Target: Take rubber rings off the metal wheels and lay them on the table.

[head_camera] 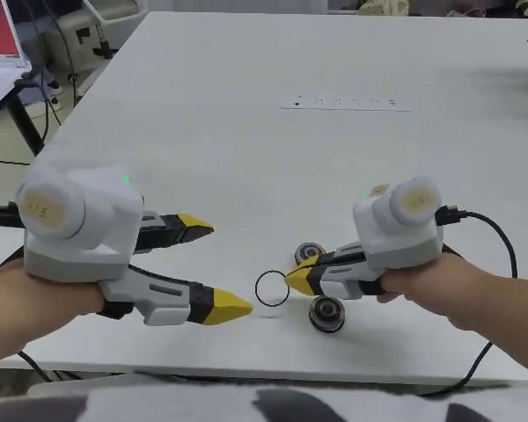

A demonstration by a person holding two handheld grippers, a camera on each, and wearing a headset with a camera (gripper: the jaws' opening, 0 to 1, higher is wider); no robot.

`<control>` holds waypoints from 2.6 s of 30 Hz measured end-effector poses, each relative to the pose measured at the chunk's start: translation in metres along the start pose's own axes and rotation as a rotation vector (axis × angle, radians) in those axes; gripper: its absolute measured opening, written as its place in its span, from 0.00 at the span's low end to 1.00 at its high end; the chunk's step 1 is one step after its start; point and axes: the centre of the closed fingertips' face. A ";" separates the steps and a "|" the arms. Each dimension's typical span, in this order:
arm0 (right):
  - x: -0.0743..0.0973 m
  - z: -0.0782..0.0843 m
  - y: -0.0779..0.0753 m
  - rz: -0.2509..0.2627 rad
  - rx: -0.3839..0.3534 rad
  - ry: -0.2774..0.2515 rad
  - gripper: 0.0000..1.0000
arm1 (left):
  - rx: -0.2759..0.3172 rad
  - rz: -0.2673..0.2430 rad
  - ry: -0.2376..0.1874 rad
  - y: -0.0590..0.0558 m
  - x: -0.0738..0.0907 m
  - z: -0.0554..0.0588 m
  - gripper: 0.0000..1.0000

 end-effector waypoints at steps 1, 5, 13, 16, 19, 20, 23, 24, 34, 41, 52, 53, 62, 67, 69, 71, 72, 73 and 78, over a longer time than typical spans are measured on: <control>0.000 0.000 0.000 0.002 0.001 0.001 0.00 | 0.000 0.000 0.000 0.000 0.000 0.000 0.66; 0.000 0.000 -0.001 0.005 0.006 -0.003 0.02 | -0.002 -0.001 0.002 0.000 0.000 0.000 0.66; 0.009 -0.003 0.000 -0.002 0.012 -0.014 0.08 | -0.005 -0.001 0.005 0.000 0.000 -0.001 0.65; 0.013 -0.004 0.001 -0.008 0.015 -0.020 0.08 | -0.005 0.003 0.010 0.000 -0.001 0.000 0.65; 0.019 -0.004 0.002 -0.013 0.019 -0.027 0.09 | -0.014 0.007 0.016 0.000 -0.002 0.000 0.63; 0.022 -0.005 0.003 -0.015 0.019 -0.031 0.10 | -0.017 0.008 0.019 0.000 -0.003 0.000 0.63; 0.027 -0.005 0.003 -0.018 0.017 -0.037 0.12 | -0.014 0.012 0.019 0.000 -0.006 -0.001 0.63; 0.029 -0.005 0.003 -0.018 0.015 -0.039 0.12 | -0.015 0.014 0.020 0.000 -0.007 -0.002 0.63; 0.045 0.000 0.000 -0.008 0.011 -0.043 0.15 | -0.045 0.050 0.022 -0.004 -0.020 -0.014 0.63; 0.054 0.006 0.000 -0.014 0.032 -0.030 0.18 | -0.053 0.074 0.041 -0.007 -0.029 -0.013 0.61; 0.063 0.020 -0.002 -0.012 0.064 0.004 0.22 | -0.025 0.108 0.045 -0.007 -0.044 -0.013 0.59; 0.064 0.022 -0.002 -0.013 0.068 0.009 0.22 | -0.024 0.111 0.048 -0.007 -0.046 -0.012 0.58; 0.065 0.035 -0.003 -0.018 0.120 0.048 0.24 | -0.032 0.141 0.079 -0.012 -0.058 -0.006 0.55; 0.063 0.044 -0.007 -0.016 0.128 0.065 0.24 | -0.033 0.158 0.092 -0.014 -0.065 -0.004 0.53; 0.062 0.046 -0.008 -0.016 0.133 0.071 0.24 | -0.037 0.167 0.101 -0.016 -0.069 -0.003 0.52; 0.061 0.048 -0.008 -0.015 0.138 0.078 0.24 | -0.044 0.174 0.111 -0.017 -0.073 -0.001 0.51; 0.061 0.049 -0.008 -0.015 0.141 0.080 0.24 | -0.045 0.177 0.116 -0.017 -0.074 -0.001 0.51; 0.060 0.050 -0.009 -0.014 0.145 0.082 0.23 | -0.048 0.182 0.122 -0.017 -0.077 0.001 0.50; 0.059 0.052 -0.007 -0.019 0.158 0.088 0.23 | -0.060 0.202 0.144 -0.019 -0.084 0.004 0.49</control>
Point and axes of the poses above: the centre of the closed fingertips' face, and the gripper's own axes: x roughly backward along the fingers, y roughly to its left, z roughly out of its underside, and after that the axes turned 5 degrees about z, right-handed
